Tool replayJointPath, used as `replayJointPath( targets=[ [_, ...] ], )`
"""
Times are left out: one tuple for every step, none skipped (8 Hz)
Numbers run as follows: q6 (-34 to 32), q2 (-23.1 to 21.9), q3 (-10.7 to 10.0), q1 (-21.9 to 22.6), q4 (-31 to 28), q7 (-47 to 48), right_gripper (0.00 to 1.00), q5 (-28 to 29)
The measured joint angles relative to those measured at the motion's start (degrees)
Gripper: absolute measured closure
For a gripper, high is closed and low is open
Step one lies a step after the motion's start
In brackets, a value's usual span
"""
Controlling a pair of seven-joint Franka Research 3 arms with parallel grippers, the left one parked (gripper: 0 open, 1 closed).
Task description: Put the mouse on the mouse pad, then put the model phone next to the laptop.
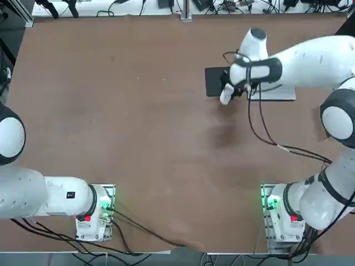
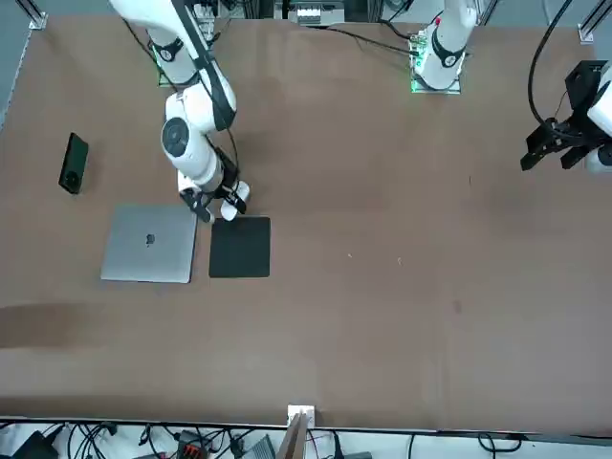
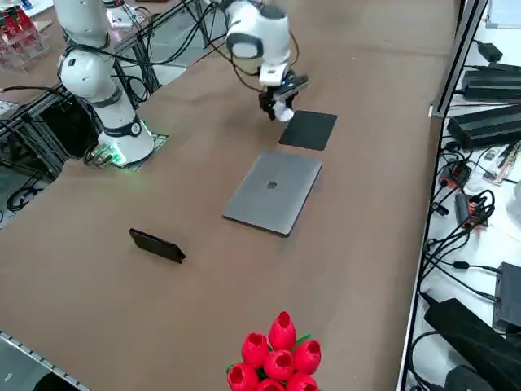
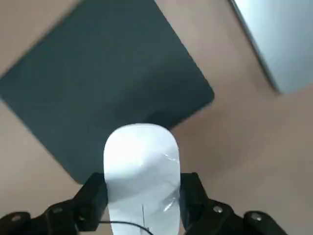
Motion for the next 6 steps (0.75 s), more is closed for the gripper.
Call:
replayJointPath(
  targets=[
    [-6.8,1.6,-0.2,-1.1,6.2,-4.6,0.22,-1.7],
    [-11.2,4.4,-0.3,-2.1,12.2,-9.6,0.22,-2.4],
    [-13.3,8.3,-0.3,-3.1,17.6,-14.3,0.22,-2.7],
    [-13.6,12.6,-0.3,-3.5,22.1,-17.5,0.22,-2.7],
    [-13.6,16.6,-0.3,-3.6,25.5,-19.3,0.22,-3.0],
    [-13.6,19.3,-0.2,-3.5,27.8,-21.4,0.22,-4.1]
  ],
)
